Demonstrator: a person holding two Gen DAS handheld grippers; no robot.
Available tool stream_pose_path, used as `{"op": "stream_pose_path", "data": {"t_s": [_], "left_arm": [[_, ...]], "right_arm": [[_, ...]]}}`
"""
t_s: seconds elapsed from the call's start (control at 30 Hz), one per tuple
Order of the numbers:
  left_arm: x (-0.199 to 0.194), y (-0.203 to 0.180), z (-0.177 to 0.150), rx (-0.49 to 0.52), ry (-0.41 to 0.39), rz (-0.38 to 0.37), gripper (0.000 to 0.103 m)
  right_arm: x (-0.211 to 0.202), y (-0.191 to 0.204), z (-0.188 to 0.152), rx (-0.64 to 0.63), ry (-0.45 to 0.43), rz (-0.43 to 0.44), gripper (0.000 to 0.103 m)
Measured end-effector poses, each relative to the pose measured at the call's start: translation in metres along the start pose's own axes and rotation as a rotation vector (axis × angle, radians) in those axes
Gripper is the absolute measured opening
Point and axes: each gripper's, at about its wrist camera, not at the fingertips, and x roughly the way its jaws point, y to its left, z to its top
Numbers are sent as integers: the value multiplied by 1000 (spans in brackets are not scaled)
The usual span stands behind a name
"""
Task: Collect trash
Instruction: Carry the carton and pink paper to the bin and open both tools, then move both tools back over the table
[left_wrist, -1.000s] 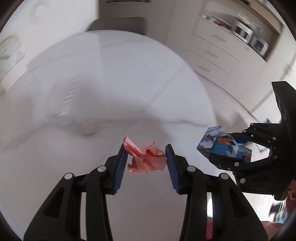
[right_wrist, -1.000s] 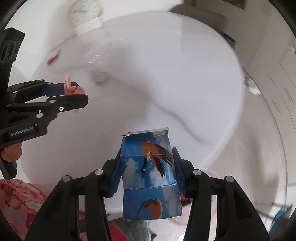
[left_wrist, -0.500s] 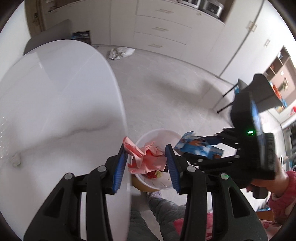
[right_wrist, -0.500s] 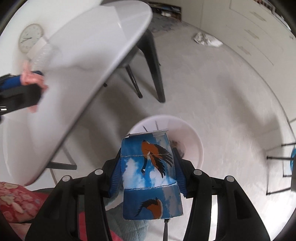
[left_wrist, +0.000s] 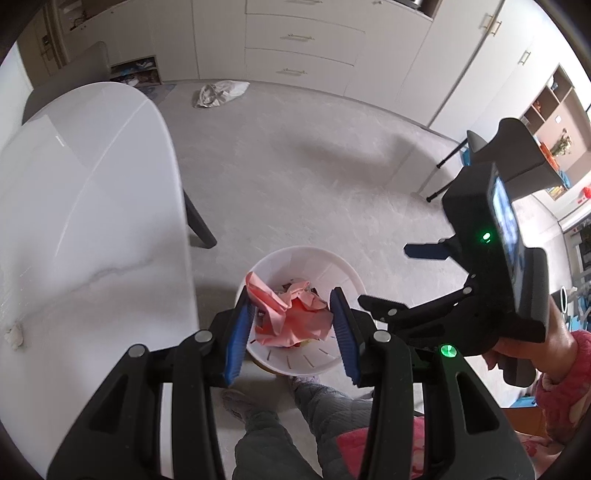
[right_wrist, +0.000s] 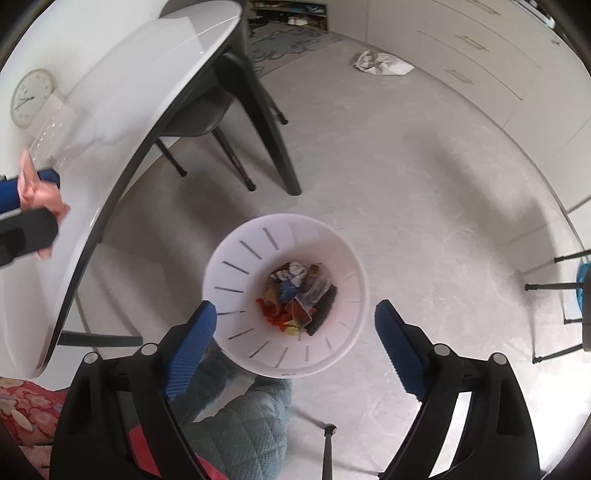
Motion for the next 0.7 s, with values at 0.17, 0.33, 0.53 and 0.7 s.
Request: {"op": "stream_pose_path", "data": {"t_s": [0.17,0.33,0.53,0.7], "left_arm": [[12,-13,7,5,37,-54,58],[4,-21,6,-14,17,-38,93],[-1,-13,5,-61,5,-22,94],[-17,5,1,-91,-32,11,94]], "right_arm": [[-12,-24,-4,39,-13,-61,91],[-19,-46,-9,111,-18,-62,91],[-26,-45,-4,116,-29,-63,91],[-31,-25,10,72,-44,-59,91]]}}
